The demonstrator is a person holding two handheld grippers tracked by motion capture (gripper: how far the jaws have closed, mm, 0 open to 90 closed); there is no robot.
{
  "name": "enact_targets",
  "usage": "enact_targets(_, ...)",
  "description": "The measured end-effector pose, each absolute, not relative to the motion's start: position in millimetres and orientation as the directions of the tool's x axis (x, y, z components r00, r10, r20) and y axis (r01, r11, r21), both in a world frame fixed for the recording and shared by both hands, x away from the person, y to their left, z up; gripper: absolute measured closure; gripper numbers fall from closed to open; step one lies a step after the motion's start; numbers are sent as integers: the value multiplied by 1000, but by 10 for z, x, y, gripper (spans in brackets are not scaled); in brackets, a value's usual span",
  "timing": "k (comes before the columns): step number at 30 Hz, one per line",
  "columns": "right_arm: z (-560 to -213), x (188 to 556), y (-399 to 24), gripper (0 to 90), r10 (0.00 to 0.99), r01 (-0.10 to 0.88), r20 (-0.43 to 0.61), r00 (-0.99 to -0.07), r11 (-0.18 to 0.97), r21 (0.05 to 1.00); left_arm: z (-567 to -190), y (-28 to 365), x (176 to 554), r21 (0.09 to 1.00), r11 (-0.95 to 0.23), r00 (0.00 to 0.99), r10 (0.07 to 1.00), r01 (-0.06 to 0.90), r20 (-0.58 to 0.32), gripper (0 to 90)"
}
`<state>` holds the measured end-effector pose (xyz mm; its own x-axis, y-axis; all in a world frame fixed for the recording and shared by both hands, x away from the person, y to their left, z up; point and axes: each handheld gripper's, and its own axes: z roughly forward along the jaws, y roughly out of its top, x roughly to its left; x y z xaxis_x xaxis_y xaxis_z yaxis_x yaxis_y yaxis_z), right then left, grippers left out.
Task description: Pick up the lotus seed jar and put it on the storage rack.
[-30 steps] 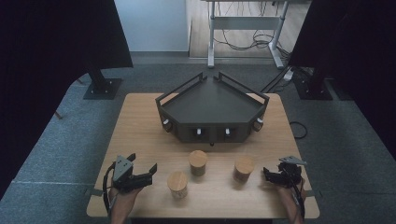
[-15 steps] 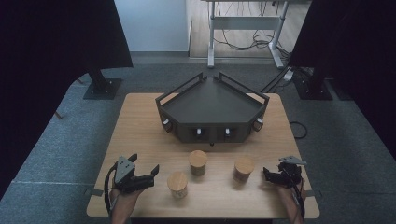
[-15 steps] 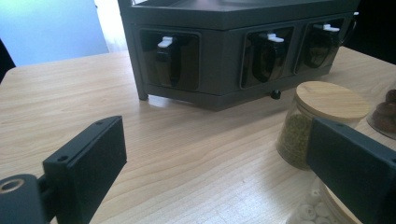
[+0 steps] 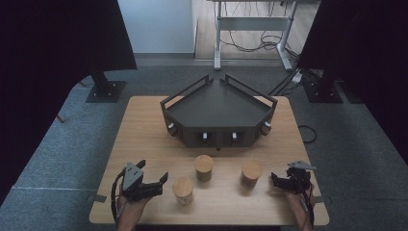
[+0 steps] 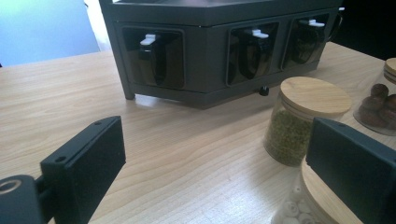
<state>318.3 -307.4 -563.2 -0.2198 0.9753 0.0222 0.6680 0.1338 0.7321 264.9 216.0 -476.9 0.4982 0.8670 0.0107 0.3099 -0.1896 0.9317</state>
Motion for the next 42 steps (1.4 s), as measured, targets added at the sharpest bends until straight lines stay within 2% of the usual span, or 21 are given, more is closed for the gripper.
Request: enact_targets(42,-5632,3183,-3075,78,975,668,22,-220,134,732,-4842,1903,2557,938,-199,558,830,285,7,44)
